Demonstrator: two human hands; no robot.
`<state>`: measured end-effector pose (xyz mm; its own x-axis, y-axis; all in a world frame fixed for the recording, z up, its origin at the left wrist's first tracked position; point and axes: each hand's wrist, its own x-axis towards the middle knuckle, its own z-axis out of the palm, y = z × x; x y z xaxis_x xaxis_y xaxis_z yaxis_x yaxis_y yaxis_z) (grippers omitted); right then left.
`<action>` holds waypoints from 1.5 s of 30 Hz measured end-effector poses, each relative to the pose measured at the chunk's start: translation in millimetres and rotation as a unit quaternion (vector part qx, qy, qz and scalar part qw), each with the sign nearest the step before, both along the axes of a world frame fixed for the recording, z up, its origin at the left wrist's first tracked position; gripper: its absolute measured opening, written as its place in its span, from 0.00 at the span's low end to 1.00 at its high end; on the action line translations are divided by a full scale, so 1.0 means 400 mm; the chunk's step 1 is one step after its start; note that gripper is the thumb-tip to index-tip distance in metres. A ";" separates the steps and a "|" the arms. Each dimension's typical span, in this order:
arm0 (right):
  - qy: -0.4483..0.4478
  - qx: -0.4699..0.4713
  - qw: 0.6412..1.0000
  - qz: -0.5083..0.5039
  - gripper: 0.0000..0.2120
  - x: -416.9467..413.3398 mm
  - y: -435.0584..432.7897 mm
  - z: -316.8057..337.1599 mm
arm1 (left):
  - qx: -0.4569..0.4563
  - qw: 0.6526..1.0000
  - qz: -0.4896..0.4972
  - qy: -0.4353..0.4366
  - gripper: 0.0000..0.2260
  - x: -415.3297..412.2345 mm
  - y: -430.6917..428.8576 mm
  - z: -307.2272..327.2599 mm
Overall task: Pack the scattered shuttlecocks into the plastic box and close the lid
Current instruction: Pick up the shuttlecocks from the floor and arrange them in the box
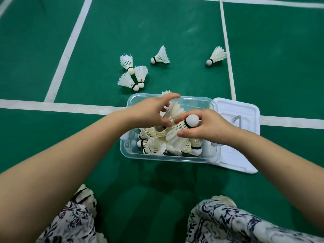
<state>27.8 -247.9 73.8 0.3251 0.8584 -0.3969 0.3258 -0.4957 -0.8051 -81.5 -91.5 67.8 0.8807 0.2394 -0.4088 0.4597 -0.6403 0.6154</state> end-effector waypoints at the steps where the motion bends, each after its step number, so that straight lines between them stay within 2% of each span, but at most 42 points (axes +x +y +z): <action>1: -0.005 -0.005 1.000 0.021 0.11 -0.004 -0.002 0.000 | -0.014 1.000 0.003 0.004 0.37 0.002 -0.009 -0.003; 4: -0.027 -0.030 0.996 0.079 0.12 -0.009 -0.013 0.001 | -0.004 1.000 -0.019 0.025 0.37 0.002 -0.027 -0.021; 6: -0.025 -0.036 0.995 0.090 0.11 -0.005 -0.021 0.003 | 0.010 0.997 -0.057 0.056 0.34 -0.001 -0.034 -0.033; 9: 0.013 -0.021 0.998 0.052 0.11 0.014 -0.028 0.010 | 0.072 0.990 -0.093 0.072 0.28 -0.010 -0.037 -0.058; 14: 0.038 0.007 0.999 -0.019 0.10 0.046 -0.028 0.010 | 0.135 0.974 -0.162 0.081 0.31 -0.027 -0.067 -0.095; 22: 0.037 0.004 0.999 -0.031 0.11 0.044 -0.040 0.001 | 0.260 0.925 -0.267 0.076 0.17 -0.054 -0.096 -0.083; 25: 0.037 0.009 0.998 -0.043 0.09 0.048 -0.041 0.000 | 0.277 0.910 -0.295 0.096 0.14 -0.060 -0.105 -0.077; 30: 0.036 0.013 0.999 -0.034 0.09 0.041 -0.035 0.003 | 0.288 0.892 -0.324 0.131 0.16 -0.050 -0.103 -0.079; 45: 0.030 0.023 0.999 -0.032 0.09 0.042 -0.031 -0.004 | 0.303 0.877 -0.338 0.159 0.15 -0.041 -0.101 -0.128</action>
